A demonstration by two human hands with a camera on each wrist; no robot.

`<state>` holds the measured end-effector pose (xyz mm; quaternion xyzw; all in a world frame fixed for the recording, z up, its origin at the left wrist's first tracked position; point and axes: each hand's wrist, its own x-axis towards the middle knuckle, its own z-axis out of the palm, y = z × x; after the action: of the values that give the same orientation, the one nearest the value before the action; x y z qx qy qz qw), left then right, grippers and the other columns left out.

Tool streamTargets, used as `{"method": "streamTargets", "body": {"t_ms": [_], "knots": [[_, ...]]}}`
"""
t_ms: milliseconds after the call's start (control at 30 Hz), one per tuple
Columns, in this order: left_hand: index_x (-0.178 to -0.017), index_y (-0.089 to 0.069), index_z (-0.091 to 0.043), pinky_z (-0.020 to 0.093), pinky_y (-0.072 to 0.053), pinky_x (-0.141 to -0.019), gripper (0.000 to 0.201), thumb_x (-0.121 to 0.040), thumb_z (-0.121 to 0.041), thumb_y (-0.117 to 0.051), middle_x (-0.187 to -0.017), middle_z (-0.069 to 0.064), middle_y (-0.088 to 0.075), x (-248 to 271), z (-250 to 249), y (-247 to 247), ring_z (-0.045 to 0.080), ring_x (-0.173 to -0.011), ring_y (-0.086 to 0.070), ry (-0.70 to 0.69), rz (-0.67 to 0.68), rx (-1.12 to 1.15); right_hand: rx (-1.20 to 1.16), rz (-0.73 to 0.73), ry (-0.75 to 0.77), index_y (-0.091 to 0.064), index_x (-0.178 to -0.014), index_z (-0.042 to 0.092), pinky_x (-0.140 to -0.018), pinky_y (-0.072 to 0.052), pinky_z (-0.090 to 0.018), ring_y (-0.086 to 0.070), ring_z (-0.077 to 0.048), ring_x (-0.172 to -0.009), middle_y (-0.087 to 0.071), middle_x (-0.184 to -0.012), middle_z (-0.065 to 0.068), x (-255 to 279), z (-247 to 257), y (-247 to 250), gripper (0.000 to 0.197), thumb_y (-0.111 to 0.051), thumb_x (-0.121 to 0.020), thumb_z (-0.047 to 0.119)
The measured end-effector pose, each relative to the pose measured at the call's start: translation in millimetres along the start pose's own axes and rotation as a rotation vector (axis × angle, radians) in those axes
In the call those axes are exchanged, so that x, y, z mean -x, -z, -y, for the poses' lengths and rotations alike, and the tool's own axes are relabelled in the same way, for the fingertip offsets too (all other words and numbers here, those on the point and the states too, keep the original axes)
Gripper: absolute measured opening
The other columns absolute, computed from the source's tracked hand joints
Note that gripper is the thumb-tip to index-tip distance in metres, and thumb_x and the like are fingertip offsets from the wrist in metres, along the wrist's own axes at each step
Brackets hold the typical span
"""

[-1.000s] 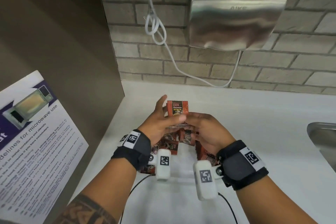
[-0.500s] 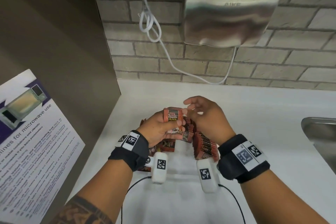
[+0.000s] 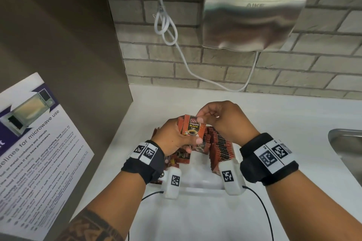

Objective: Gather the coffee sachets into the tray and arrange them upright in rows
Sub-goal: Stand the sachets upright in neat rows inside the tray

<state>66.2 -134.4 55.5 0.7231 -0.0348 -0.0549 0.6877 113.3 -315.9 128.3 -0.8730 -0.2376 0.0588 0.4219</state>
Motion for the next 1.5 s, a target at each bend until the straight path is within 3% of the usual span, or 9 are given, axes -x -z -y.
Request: {"method": "streamTargets", "body": {"t_ms": [167,300,433,567,633,733,967,1267,1500], "knots": [[-0.110,-0.072,-0.023,0.038,-0.055,-0.063,0.054,-0.063,-0.042,-0.091,-0.091,0.007,-0.077,-5,6,-1,0.041,-0.069,-0.067,0.015,-0.104,-0.113,0.005,-0.027,0.013,-0.076,-0.083,0.022,-0.063,-0.039,0.000,-0.061,0.008,-0.070,-0.073,-0.078,0.014,-2,1,1,0.005,-0.076,-0.087,0.020],[-0.109,-0.071,-0.026,0.036,-0.056,-0.059,0.044,-0.071,-0.041,-0.088,-0.089,0.001,-0.077,-7,10,0,0.030,-0.069,-0.068,0.053,-0.101,-0.210,0.115,-0.005,-0.014,-0.075,-0.084,0.024,-0.066,-0.042,-0.008,-0.063,-0.002,-0.076,-0.072,-0.080,0.011,-4,-2,4,0.005,-0.073,-0.088,0.022],[-0.103,-0.066,-0.024,0.033,-0.054,-0.053,0.037,-0.083,-0.054,-0.074,-0.073,0.000,-0.069,-5,23,11,0.016,-0.054,-0.061,0.307,-0.050,-0.536,0.251,0.064,-0.105,-0.075,-0.085,0.023,-0.062,-0.037,-0.010,-0.059,-0.001,-0.074,-0.067,-0.078,0.015,-7,-22,3,0.009,-0.068,-0.089,0.018],[-0.108,-0.061,-0.013,0.025,-0.042,-0.058,0.031,-0.095,-0.041,-0.061,-0.081,0.000,-0.060,-4,28,5,0.015,-0.068,-0.056,0.406,0.072,-0.808,0.318,0.115,-0.217,-0.075,-0.076,0.034,-0.074,-0.049,-0.021,-0.062,-0.007,-0.083,-0.068,-0.079,0.017,-10,-44,-13,0.018,-0.066,-0.086,0.022],[-0.108,-0.062,-0.012,0.030,-0.050,-0.070,0.031,-0.093,-0.039,-0.062,-0.091,0.002,-0.065,-7,31,-2,0.019,-0.078,-0.060,0.430,0.160,-0.865,0.366,0.118,-0.263,-0.072,-0.065,0.038,-0.084,-0.054,-0.035,-0.065,-0.010,-0.085,-0.071,-0.077,0.017,-12,-50,-24,0.023,-0.063,-0.080,0.023],[-0.112,-0.066,-0.013,0.038,-0.058,-0.087,0.034,-0.091,-0.039,-0.065,-0.103,0.007,-0.072,-15,38,-15,0.024,-0.092,-0.069,0.499,0.280,-0.871,0.430,0.130,-0.290,-0.074,-0.064,0.035,-0.087,-0.054,-0.039,-0.064,-0.012,-0.086,-0.071,-0.074,0.016,-12,-52,-33,0.026,-0.060,-0.078,0.019],[-0.128,-0.061,-0.012,0.025,-0.051,-0.055,0.040,-0.095,-0.035,-0.063,-0.102,0.006,-0.073,-31,41,-35,0.020,-0.071,-0.064,0.569,0.349,-0.896,0.459,0.156,-0.340,-0.074,-0.066,0.034,-0.092,-0.049,-0.039,-0.060,-0.014,-0.095,-0.070,-0.076,0.015,-14,-62,-44,0.025,-0.059,-0.078,0.019],[-0.117,-0.062,-0.008,0.022,-0.042,-0.048,0.031,-0.099,-0.033,-0.060,-0.074,-0.001,-0.061,-39,42,-41,0.013,-0.052,-0.050,0.618,0.337,-0.846,0.472,0.169,-0.320,-0.069,-0.067,0.036,-0.093,-0.039,-0.038,-0.056,-0.014,-0.100,-0.063,-0.084,0.017,-18,-75,-46,0.026,-0.061,-0.084,0.017],[-0.108,-0.064,-0.008,0.021,-0.041,-0.047,0.028,-0.098,-0.034,-0.062,-0.076,0.000,-0.064,-40,43,-39,0.013,-0.051,-0.050,0.661,0.321,-0.804,0.456,0.178,-0.320,-0.068,-0.071,0.036,-0.091,-0.035,-0.037,-0.059,-0.013,-0.101,-0.062,-0.085,0.017,-21,-80,-47,0.019,-0.068,-0.083,0.021]]}}
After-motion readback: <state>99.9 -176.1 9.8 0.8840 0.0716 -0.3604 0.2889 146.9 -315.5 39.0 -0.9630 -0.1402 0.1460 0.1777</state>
